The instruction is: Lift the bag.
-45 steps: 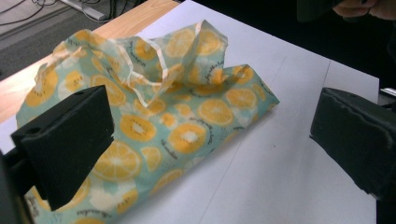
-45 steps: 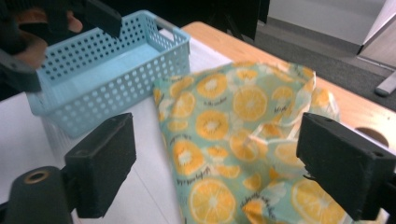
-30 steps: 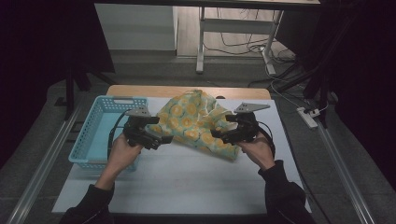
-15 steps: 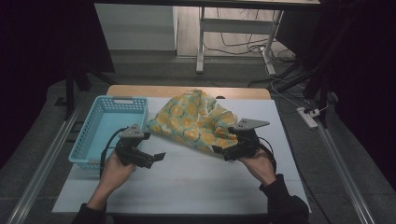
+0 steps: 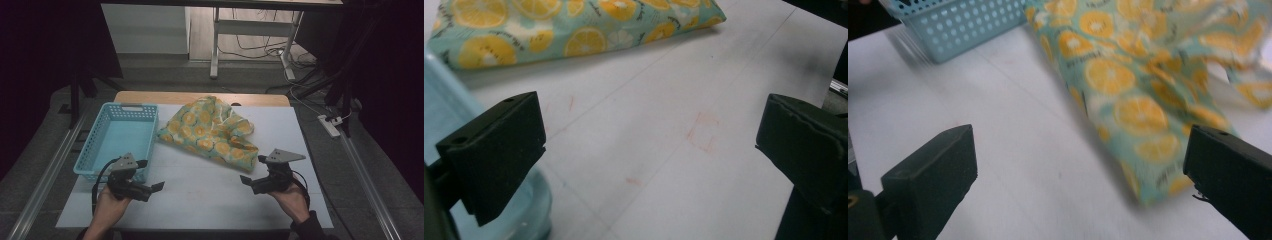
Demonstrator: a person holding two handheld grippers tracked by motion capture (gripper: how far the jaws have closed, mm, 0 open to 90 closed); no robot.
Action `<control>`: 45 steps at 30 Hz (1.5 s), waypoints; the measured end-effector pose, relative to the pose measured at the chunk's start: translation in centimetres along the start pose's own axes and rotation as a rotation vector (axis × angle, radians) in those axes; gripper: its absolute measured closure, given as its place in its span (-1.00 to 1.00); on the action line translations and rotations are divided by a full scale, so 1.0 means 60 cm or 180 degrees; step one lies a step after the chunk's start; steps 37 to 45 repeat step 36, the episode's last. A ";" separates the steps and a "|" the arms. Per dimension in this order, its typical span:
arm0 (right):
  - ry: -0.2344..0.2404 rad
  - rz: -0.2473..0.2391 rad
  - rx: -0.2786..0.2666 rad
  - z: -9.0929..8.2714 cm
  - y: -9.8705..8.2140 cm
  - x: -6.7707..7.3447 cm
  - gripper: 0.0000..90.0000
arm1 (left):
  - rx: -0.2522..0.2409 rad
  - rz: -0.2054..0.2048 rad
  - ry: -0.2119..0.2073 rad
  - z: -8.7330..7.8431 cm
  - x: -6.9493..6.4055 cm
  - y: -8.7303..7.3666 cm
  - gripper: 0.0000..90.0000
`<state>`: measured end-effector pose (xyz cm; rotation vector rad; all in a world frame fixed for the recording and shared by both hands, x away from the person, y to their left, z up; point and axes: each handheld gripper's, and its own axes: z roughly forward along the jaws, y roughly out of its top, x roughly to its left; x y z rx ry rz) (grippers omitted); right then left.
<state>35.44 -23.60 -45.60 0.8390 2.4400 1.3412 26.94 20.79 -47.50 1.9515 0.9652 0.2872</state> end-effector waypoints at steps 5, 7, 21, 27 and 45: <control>-0.0172 0.0024 0.0037 -0.026 -0.037 0.003 -0.97 | -0.0015 -0.0093 0.0069 -0.027 -0.001 -0.032 -1.00; -0.0242 0.0036 0.0036 -0.036 -0.048 0.005 -1.00 | -0.0008 -0.0109 0.0158 -0.036 -0.003 -0.045 -1.00; -0.0543 0.0273 0.0231 -0.093 -0.126 0.007 -1.00 | 0.0136 -0.0337 0.0452 -0.077 0.002 -0.126 -1.00; -0.0615 0.0415 0.0389 -0.111 -0.154 0.008 -1.00 | 0.0258 -0.0427 0.0599 -0.084 0.011 -0.145 -1.00; -0.0633 0.0481 0.0504 -0.116 -0.165 0.007 -1.00 | 0.0370 -0.0521 0.0634 -0.084 0.015 -0.147 -1.00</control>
